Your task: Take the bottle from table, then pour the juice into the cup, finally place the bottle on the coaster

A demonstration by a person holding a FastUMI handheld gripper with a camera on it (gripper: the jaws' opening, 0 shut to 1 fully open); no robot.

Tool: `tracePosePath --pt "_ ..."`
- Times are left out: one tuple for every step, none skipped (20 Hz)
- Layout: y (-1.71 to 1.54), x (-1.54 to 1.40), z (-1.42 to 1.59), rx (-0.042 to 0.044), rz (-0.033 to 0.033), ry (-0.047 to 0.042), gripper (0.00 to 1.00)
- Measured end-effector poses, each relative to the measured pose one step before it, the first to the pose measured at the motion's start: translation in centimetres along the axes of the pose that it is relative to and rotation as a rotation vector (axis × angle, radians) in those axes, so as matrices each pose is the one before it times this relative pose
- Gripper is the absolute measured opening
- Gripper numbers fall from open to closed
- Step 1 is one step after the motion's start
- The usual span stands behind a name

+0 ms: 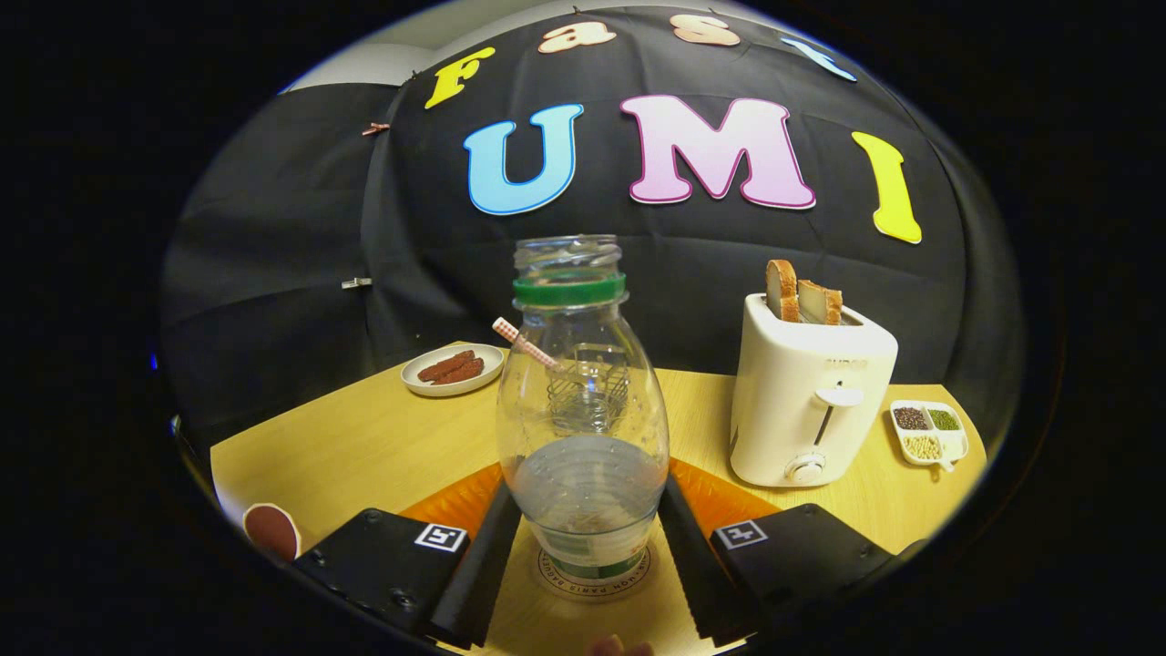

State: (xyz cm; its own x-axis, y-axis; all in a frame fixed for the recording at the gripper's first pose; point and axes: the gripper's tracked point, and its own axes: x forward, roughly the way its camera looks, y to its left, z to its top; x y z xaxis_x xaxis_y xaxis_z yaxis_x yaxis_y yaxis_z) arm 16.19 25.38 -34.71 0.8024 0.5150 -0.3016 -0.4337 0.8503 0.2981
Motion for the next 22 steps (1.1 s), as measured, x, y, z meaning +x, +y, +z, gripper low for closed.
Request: tracePosePath --pt "-0.050 -0.159 -0.069 -0.00055 -0.00342 0.00178 0.84" --pt "-0.075 -0.078 -0.043 0.00286 -0.00398 0.00249 0.86" --pt "-0.123 -0.187 -0.098 0.00108 -0.00496 0.00497 0.86" --pt "-0.148 -0.151 -0.093 -0.00105 -0.00705 0.00561 0.89" --pt "-0.057 -0.309 0.050 0.00060 -0.00323 0.00324 0.91" --pt "-0.028 -0.321 -0.033 0.00340 -0.00021 0.00180 0.91" --pt "0.049 -0.446 -0.109 0.00538 0.00244 0.00462 0.91" --pt "0.231 -0.547 -0.008 0.00656 0.00799 0.00253 0.92" --pt "0.090 -0.633 -0.046 0.00158 0.00077 0.00340 0.92" --pt "0.068 -0.678 -0.157 -0.00225 0.00088 0.00629 0.92" --pt "0.181 -0.818 0.054 -0.00284 0.00169 -0.00084 0.92" --pt "0.039 -0.824 0.062 -0.00242 -0.00269 -0.00179 0.92" --pt "-0.097 -0.824 -0.092 -0.00111 -0.00840 0.00736 0.92" --pt "0.126 -0.930 0.255 0.00291 -0.00044 0.00465 0.92" --pt "0.199 -1.199 0.590 -0.00072 -0.00114 -0.00898 0.92" --pt "0.264 -1.086 0.846 -0.00244 0.00383 -0.01832 0.93" --pt "0.334 -1.185 0.946 -0.00694 0.00259 -0.01562 0.93" --pt "0.289 -1.166 0.984 -0.00837 0.00468 -0.01353 0.93" --pt "0.282 -1.110 0.917 -0.01047 0.00236 -0.01073 0.93" --pt "0.219 -1.094 1.018 -0.00706 0.00097 -0.00715 0.92" --pt "0.300 -1.094 1.020 -0.00438 0.00509 -0.01313 0.92" --pt "0.253 -1.014 1.384 0.00237 -0.00014 -0.01944 0.92"
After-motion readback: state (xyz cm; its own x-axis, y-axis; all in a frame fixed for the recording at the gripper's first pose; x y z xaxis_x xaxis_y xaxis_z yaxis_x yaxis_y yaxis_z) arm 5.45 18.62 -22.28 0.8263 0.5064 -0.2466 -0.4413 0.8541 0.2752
